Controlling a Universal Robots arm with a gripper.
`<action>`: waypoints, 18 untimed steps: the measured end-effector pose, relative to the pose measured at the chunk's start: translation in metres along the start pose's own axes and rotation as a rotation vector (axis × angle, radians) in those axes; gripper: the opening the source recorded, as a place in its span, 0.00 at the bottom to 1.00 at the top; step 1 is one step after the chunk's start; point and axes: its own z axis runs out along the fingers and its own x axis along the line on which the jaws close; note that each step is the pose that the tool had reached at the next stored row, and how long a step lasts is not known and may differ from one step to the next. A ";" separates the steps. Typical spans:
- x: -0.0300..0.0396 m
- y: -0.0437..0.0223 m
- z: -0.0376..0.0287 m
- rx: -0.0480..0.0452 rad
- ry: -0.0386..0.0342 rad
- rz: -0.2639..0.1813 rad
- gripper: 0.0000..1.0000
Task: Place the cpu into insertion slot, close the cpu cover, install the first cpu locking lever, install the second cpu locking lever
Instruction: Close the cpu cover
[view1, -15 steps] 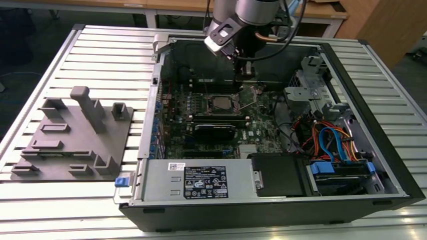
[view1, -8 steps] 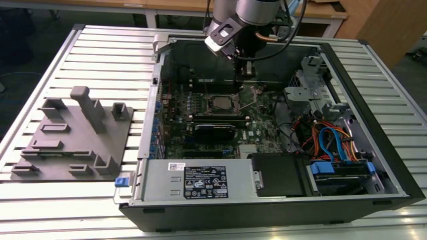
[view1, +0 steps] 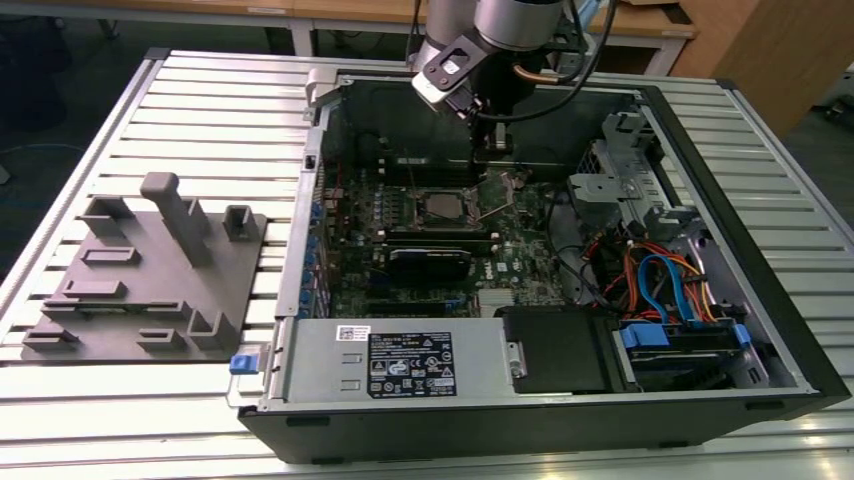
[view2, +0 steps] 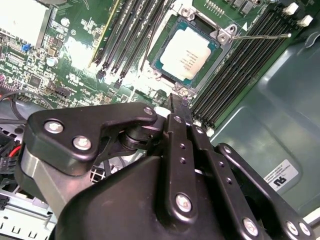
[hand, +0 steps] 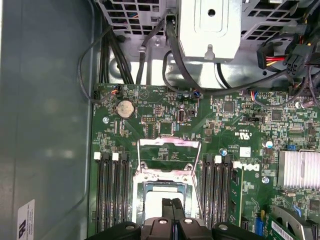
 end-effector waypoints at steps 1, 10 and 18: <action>0.0000 0.0009 0.0000 0.0000 -0.0001 0.000 0.10; 0.0001 0.0137 -0.0002 0.0000 0.0001 0.000 0.10; 0.0001 0.0141 -0.0002 0.0000 -0.0001 0.000 0.10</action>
